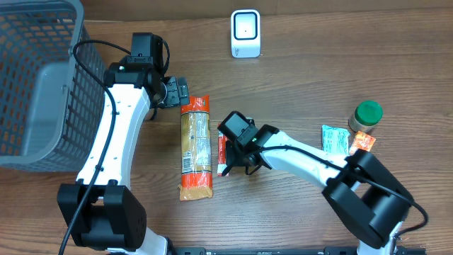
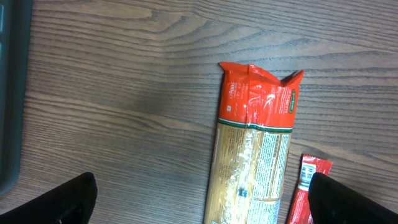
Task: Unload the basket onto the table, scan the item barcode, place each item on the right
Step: 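Lower the right gripper onto the red snack bar and grasp it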
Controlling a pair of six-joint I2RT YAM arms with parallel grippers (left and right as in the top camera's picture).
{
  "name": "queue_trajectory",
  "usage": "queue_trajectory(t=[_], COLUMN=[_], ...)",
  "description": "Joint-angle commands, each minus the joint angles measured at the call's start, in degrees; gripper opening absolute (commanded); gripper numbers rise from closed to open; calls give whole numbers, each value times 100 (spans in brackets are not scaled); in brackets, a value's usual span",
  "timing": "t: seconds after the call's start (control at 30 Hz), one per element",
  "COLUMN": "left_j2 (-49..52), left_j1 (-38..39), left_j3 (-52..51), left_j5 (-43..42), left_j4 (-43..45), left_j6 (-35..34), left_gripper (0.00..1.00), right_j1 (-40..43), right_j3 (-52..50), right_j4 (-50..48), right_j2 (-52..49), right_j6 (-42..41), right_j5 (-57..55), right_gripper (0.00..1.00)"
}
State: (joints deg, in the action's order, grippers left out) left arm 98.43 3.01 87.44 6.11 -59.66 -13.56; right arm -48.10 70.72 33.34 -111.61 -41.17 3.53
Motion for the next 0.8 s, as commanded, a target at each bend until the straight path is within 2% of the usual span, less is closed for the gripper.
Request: queue_trajectory(t=[0.0, 0.23, 0.57, 0.67, 0.77], left_j2=[-70, -70, -70, -70, -70], left_j1=[2, 2, 2, 2, 2], left_j3=[87, 87, 87, 87, 87], left_j5=[42, 42, 42, 42, 42], left_j4=[0, 0, 0, 0, 0], left_j6=[26, 26, 26, 26, 26], left_gripper=[100, 100, 100, 100, 100], right_j1=[50, -127, -457, -457, -400], right_j3=[61, -2, -37, -37, -35], right_j4=[-127, -723, -1250, -1252, -1239], right_j2=[393, 323, -415, -557, -538], right_j6=[166, -129, -232, -232, -232], right_j5=[-42, 2, 0, 0, 0], right_gripper=[11, 10, 11, 4, 4])
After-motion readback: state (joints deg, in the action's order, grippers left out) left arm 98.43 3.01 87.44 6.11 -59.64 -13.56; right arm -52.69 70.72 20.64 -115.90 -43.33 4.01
